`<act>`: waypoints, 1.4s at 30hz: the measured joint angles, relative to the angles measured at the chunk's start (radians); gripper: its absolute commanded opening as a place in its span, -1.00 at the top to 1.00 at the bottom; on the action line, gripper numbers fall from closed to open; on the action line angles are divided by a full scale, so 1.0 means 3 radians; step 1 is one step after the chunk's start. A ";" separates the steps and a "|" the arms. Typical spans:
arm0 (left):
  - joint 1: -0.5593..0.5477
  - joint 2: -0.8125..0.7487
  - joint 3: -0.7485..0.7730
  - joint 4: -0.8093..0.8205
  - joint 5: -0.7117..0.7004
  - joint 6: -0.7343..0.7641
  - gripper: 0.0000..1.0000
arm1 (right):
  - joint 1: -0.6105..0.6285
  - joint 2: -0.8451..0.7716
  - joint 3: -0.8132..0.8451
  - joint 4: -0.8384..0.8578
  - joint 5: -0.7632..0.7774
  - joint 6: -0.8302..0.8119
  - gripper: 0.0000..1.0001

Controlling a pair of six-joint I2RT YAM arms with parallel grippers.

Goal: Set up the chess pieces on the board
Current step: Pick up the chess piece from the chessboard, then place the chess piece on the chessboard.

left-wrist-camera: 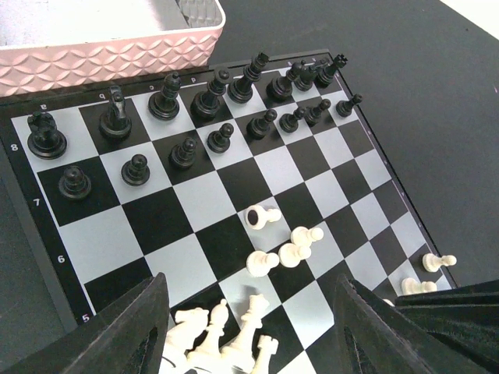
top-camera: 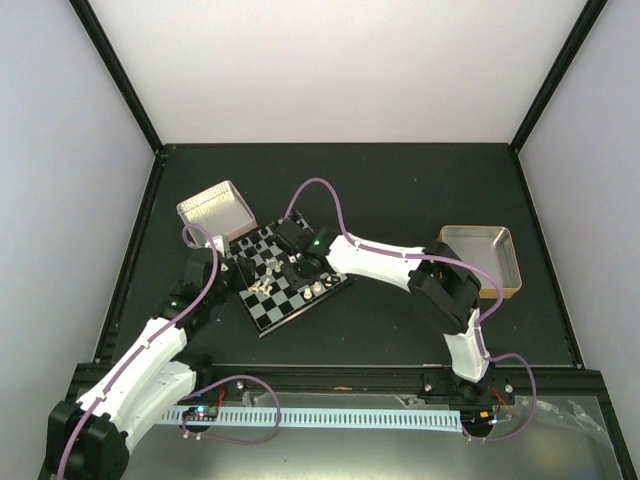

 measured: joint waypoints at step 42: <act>0.0000 -0.0042 -0.0045 0.0000 0.0000 0.0031 -0.20 | 0.0042 0.0170 0.0167 -0.0306 0.0062 -0.0093 0.56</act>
